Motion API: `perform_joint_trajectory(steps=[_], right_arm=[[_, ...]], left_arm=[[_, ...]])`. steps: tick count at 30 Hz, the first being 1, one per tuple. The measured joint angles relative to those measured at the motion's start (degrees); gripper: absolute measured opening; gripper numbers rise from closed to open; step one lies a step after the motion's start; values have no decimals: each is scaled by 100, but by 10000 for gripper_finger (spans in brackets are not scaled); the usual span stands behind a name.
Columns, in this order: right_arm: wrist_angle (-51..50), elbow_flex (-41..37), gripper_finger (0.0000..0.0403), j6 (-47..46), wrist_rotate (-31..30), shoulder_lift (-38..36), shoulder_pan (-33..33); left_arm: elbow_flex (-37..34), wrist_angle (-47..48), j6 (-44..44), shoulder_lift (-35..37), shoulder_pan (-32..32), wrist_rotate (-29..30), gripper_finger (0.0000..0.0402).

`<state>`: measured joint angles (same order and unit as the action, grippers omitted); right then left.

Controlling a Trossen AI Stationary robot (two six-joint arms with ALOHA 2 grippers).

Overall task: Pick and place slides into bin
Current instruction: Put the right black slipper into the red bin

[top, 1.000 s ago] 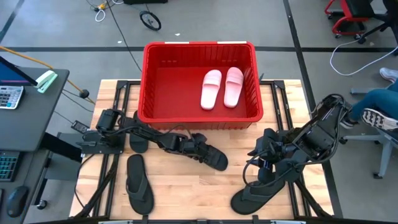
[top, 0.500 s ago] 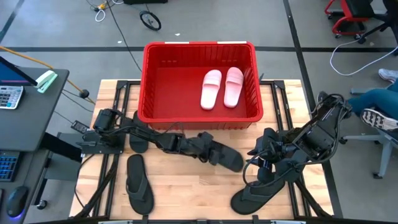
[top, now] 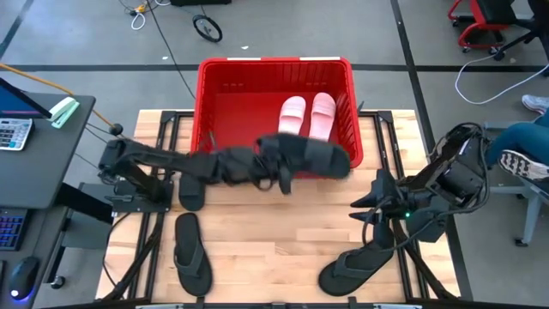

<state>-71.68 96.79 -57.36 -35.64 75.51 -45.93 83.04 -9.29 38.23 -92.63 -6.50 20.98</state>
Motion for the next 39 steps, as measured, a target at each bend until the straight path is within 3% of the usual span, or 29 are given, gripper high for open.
perform_joint_trajectory(steps=[7, 16, 20, 28, 34, 39], right_arm=[[5, 0, 132, 7, 4, 113, 0], [0, 0, 132, 2, 7, 151, 2], [-2, 0, 132, 42, 7, 151, 2], [-29, 0, 132, 57, -7, 153, 2], [-30, 0, 132, 155, -243, 152, 7], [-28, 0, 132, 168, -721, 152, 85]], left_arm=[[437, 1773, -96, 363, 1225, 779, 11], [-184, 3011, 571, 277, 2790, 274, 11], [-657, 2779, 621, 270, 3381, 79, 11], [-1788, 1564, 775, 259, 4450, -961, 11], [-2648, 177, 916, 257, 4860, -1584, 11], [-2924, -419, 912, 192, 5100, -2007, 11]])
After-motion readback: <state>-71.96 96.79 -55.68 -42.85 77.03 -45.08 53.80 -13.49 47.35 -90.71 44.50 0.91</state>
